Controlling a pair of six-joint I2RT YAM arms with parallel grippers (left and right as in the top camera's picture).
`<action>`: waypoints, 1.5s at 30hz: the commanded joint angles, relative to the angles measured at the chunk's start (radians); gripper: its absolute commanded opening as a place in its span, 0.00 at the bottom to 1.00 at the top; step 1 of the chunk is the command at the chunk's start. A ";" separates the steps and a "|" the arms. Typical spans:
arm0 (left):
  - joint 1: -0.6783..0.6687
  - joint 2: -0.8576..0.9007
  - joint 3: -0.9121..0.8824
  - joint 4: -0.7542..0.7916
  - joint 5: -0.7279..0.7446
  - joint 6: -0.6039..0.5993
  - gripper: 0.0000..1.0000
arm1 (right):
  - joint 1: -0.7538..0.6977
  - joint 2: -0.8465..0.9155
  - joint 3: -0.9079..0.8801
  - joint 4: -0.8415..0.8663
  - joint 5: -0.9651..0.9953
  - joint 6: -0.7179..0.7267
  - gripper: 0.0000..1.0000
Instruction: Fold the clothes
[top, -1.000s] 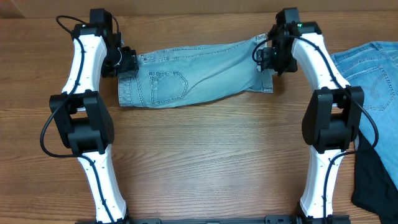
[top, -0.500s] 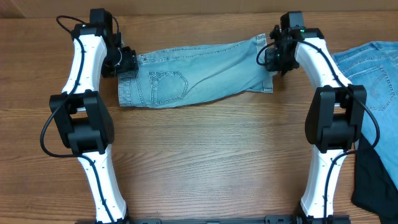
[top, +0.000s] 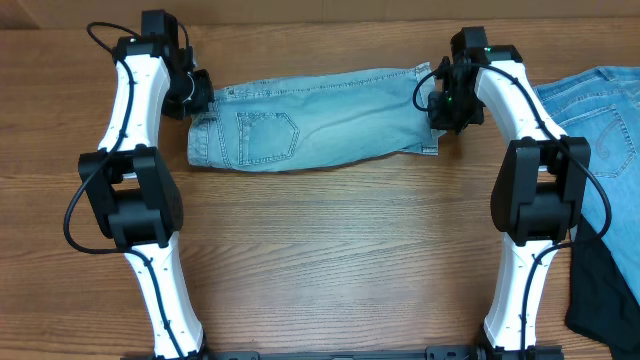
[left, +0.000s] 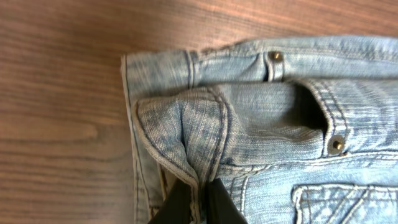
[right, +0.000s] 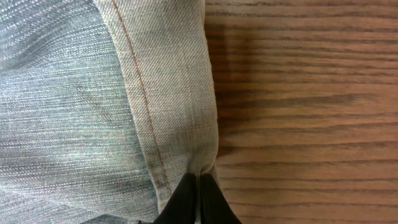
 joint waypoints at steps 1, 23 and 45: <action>0.006 -0.003 0.032 0.034 -0.016 -0.029 0.04 | -0.008 0.002 -0.003 -0.012 0.008 0.003 0.04; 0.008 -0.005 0.207 0.031 -0.187 -0.043 0.84 | -0.008 0.002 0.048 -0.011 0.039 0.003 0.27; -0.090 0.011 0.090 0.059 -0.108 -0.043 0.04 | 0.081 0.004 0.156 0.223 -0.181 0.003 0.04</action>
